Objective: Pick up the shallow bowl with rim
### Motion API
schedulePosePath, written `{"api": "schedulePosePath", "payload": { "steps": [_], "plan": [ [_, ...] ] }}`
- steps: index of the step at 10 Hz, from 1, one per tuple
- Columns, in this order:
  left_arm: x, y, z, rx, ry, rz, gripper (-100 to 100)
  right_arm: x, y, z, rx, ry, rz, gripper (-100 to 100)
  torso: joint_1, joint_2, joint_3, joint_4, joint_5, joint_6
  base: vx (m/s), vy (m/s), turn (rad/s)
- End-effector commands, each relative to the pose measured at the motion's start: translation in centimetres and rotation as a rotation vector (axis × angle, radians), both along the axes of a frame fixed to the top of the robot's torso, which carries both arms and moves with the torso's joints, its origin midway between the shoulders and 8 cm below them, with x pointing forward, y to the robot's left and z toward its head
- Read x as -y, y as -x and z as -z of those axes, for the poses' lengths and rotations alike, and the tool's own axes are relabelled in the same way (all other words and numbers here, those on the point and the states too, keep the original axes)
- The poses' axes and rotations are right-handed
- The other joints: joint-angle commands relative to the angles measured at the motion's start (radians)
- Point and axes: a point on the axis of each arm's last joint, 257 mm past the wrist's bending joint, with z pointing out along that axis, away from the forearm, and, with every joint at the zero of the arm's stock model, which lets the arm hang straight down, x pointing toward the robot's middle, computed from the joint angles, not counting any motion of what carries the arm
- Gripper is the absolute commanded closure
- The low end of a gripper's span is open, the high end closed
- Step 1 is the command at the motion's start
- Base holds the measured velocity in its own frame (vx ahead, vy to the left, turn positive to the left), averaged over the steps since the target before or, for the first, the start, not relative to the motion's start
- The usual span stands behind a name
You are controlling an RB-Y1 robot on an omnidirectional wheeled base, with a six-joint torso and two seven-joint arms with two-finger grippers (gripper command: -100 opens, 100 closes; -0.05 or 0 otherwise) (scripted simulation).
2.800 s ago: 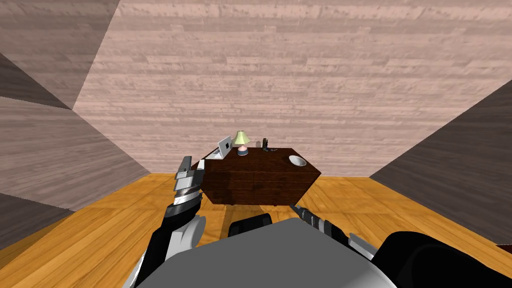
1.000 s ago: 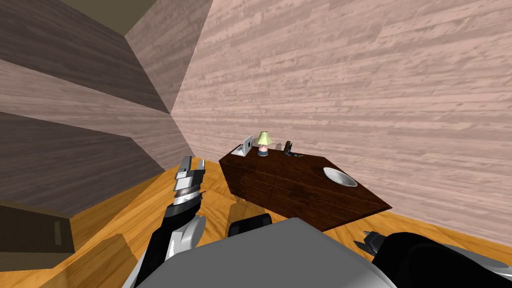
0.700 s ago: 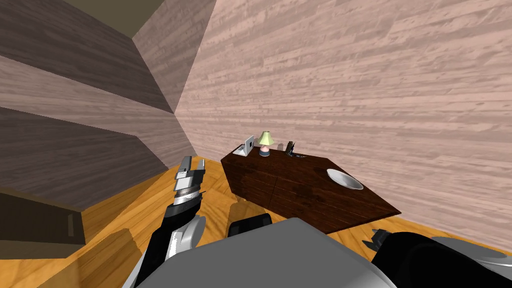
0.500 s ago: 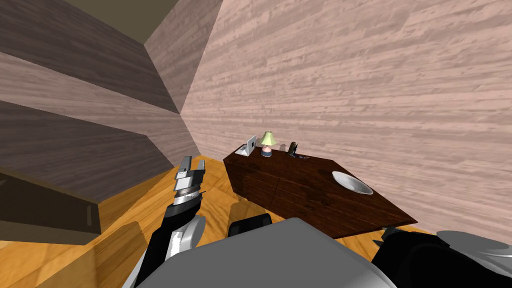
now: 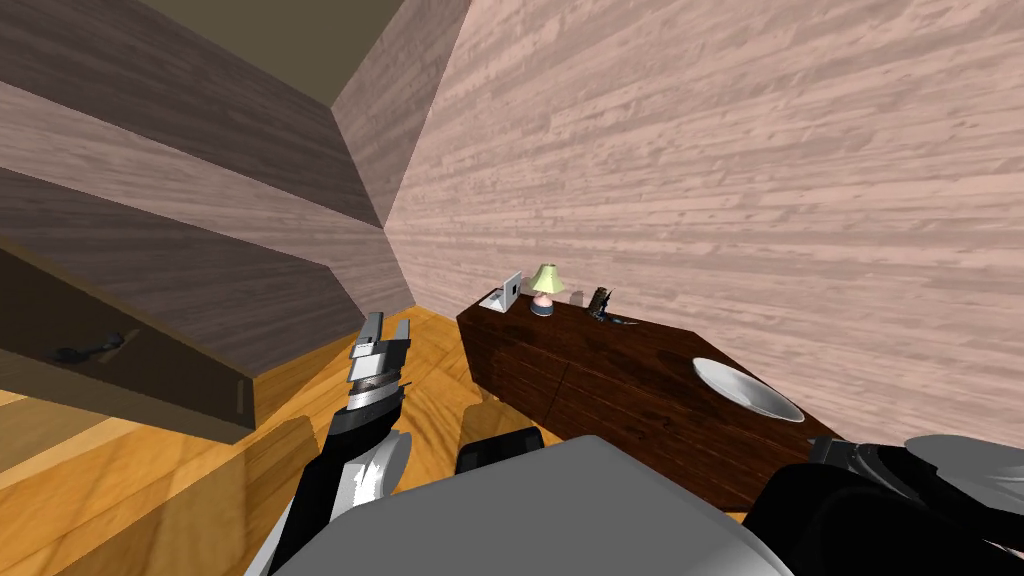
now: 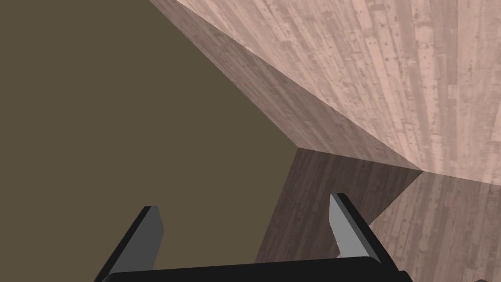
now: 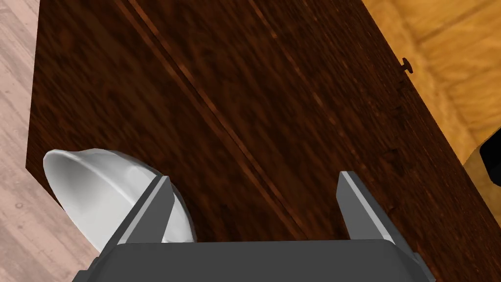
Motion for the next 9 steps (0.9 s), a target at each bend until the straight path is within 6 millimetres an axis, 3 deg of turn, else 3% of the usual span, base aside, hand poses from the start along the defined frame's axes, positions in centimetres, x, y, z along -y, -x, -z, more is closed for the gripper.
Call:
{"api": "schedulePosePath", "payload": {
  "steps": [1, 2, 5, 6, 7, 9],
  "plan": [
    [0.0, 0.0, 0.0, 0.0, 0.0, 0.0, 0, 0.6, -0.4, -1.0, -0.009, 0.026, -0.01, -100, 0.0, 0.0, 0.0, 0.0, 0.0, 0.0, 0.018, -0.019, 0.054],
    [0.0, 0.0, 0.0, 0.0, 0.0, 0.0, 0, 1.9, -1.0, -2.5, -0.026, 0.071, -0.033, -100, 0.0, 0.001, 0.0, 0.0, 0.0, 0.001, 0.031, -0.028, 0.185],
    [0.0, 0.0, 0.0, 0.0, 0.0, 0.0, 0, 1.9, -1.2, -2.5, -0.035, 0.072, -0.049, -100, -0.005, -0.003, -0.002, -0.001, -0.001, 0.0, 0.06, -0.071, 0.157],
    [0.0, 0.0, 0.0, 0.0, 0.0, 0.0, 0, 1.9, -1.3, -2.5, -0.034, 0.073, -0.05, 0, -0.002, -0.001, -0.001, 0.0, -0.001, 0.001, 0.007, -0.008, -0.002],
    [0.0, 0.0, 0.0, 0.0, 0.0, 0.0, 0, 2.0, 0.2, -1.9, -0.036, 0.073, -0.01, -100, 0.0, 0.001, 0.001, 0.0, 0.0, 0.002, -0.05, -0.013, 0.259],
    [0.0, 0.0, 0.0, 0.0, 0.0, 0.0, 0, 2.1, 2.1, -1.2, -0.039, 0.073, 0.042, -100, 0.0, 0.008, 0.004, 0.002, -0.001, 0.001, -0.128, -0.032, 0.323]
  ]
}}
